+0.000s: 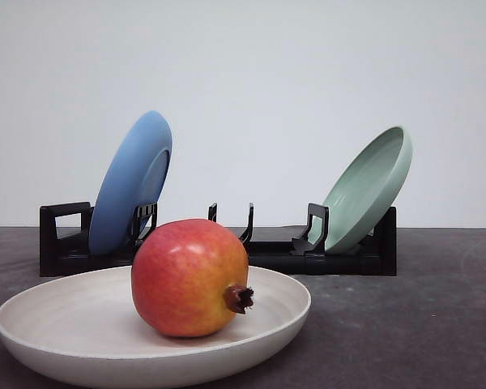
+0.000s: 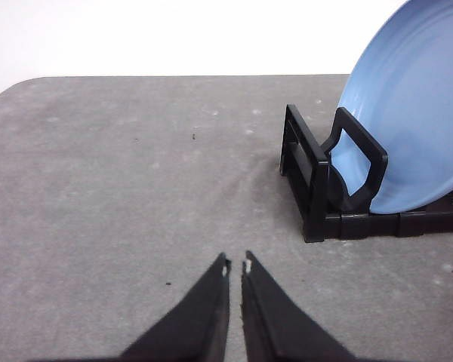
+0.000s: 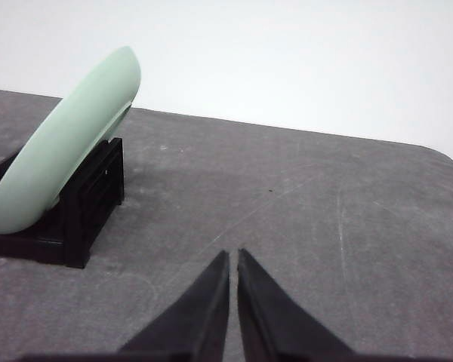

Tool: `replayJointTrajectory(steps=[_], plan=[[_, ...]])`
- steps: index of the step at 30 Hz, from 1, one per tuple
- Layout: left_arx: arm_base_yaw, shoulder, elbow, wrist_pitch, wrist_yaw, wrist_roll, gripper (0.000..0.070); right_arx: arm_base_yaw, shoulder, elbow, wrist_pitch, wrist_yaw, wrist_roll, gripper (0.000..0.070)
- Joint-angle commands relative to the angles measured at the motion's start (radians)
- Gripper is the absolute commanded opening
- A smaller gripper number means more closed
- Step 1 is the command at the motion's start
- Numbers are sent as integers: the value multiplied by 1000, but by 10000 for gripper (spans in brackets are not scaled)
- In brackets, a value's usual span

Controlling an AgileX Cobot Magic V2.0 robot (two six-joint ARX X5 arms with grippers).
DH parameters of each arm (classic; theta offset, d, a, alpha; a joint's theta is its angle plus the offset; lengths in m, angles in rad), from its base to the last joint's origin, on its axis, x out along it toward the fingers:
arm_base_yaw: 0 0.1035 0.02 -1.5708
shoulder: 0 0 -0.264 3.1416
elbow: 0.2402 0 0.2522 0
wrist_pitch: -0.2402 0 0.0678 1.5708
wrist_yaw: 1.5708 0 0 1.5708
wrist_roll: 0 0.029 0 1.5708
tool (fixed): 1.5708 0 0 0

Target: Place pomegranate in white plate

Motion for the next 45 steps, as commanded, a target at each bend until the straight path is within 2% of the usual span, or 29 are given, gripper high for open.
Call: replayJointTrajectory(steps=[1, 45], plan=[[1, -1, -10, 2, -1, 14, 5, 1, 0, -4, 14, 1, 11, 16], [1, -1, -10, 2, -1, 14, 6, 1, 0, -4, 14, 1, 11, 16]])
